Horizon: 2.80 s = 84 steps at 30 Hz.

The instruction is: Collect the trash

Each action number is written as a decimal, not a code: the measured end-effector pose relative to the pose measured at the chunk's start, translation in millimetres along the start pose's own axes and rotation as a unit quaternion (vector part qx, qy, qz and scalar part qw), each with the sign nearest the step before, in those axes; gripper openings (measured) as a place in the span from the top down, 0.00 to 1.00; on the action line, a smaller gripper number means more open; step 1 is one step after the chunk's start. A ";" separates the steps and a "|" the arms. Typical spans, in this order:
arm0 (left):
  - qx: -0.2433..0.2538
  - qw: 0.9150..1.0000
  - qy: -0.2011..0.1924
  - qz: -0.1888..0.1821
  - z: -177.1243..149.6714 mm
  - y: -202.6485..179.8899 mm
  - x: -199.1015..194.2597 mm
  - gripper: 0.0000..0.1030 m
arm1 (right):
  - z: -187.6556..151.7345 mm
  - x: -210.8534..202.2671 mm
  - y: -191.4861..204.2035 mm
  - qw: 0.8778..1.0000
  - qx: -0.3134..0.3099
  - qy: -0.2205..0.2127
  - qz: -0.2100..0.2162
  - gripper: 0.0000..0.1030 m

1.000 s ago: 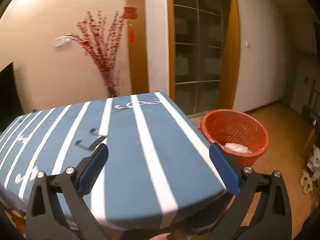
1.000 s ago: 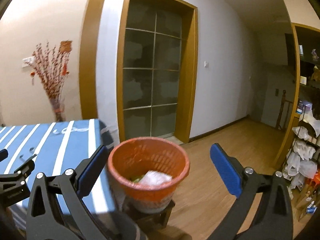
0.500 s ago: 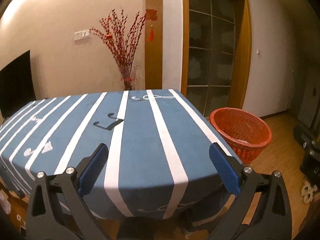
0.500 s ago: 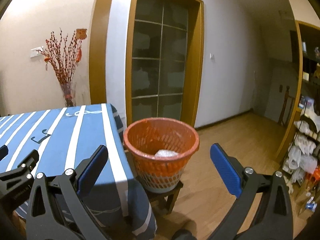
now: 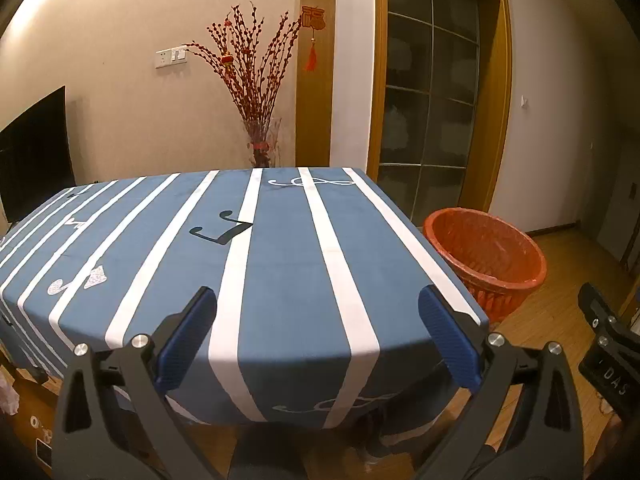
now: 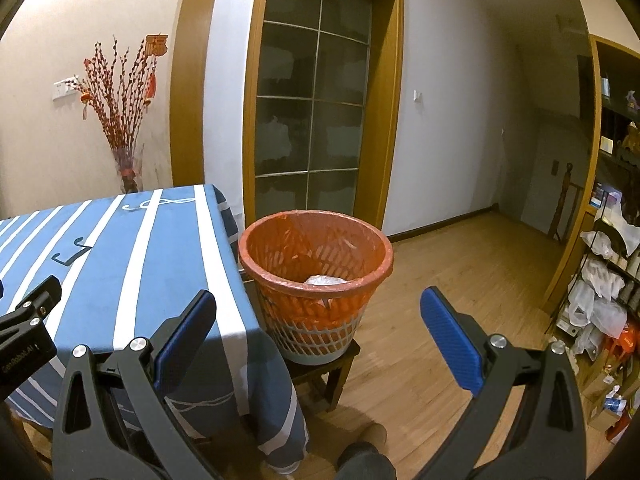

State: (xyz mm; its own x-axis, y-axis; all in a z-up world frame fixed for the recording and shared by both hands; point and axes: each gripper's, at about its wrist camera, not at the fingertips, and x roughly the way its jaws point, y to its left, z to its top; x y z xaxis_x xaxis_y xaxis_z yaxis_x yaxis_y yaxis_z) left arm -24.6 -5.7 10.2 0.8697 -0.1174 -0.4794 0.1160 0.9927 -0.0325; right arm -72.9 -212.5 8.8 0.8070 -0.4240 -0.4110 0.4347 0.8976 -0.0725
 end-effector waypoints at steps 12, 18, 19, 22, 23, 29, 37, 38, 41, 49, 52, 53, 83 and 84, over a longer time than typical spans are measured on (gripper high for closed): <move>-0.008 1.000 0.024 0.002 -4.8 1.6 8.9 0.04 | -6.9 9.6 1.4 0.999 0.003 0.034 0.009 0.02; -0.012 0.999 0.030 0.003 -5.5 2.1 10.5 0.04 | -8.0 10.8 2.5 0.999 0.004 0.043 0.011 0.02; -0.012 0.999 0.029 0.003 -6.1 2.5 10.4 0.04 | -8.1 10.7 2.6 0.999 0.005 0.043 0.011 0.02; -0.013 0.999 0.030 0.003 -6.4 3.0 10.4 0.04 | -8.7 10.2 2.6 0.999 0.005 0.044 0.012 0.02; -0.013 0.999 0.030 0.002 -5.9 3.5 10.8 0.04 | -9.2 10.2 2.4 0.999 0.005 0.044 0.012 0.02; -0.014 0.999 0.029 0.002 -6.2 4.6 10.7 0.04 | -9.5 10.5 3.4 0.999 0.003 0.044 0.012 0.02; -0.014 1.000 0.027 0.004 -6.4 4.2 9.7 0.04 | -9.2 10.2 3.9 0.999 0.003 0.044 0.013 0.02; -0.014 1.000 0.027 0.004 -6.4 4.2 9.7 0.04 | -9.2 10.0 4.2 0.999 0.003 0.044 0.013 0.02; -0.014 1.000 0.026 0.004 -6.3 4.5 9.8 0.04 | -9.2 10.0 4.8 0.999 0.003 0.044 0.013 0.02; -0.013 1.000 0.028 0.003 -6.2 4.1 9.9 0.04 | -8.4 10.8 5.3 0.999 0.003 0.044 0.014 0.02; -0.013 1.000 0.028 0.003 -4.8 4.1 9.9 0.04 | -8.5 10.8 5.3 0.999 0.003 0.044 0.014 0.02; -0.013 1.000 0.028 0.003 -4.6 4.2 10.1 0.04 | -8.5 10.7 5.5 0.999 0.003 0.044 0.014 0.02; -0.013 0.999 0.029 0.004 -4.0 4.1 9.9 0.04 | -8.3 10.5 6.2 0.999 0.003 0.045 0.014 0.02; -0.013 0.999 0.029 0.004 -4.0 4.1 9.8 0.04 | -8.4 10.2 6.8 0.999 0.003 0.045 0.014 0.02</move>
State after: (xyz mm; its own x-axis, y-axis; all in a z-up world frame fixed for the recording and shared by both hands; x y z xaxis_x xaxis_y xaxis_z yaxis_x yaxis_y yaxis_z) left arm -17.5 -2.8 1.8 0.8415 -0.1084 -0.5292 0.0957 0.9941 -0.0513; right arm -65.1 -209.7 -3.4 0.7804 -0.3852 -0.4925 0.4140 0.9086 -0.0547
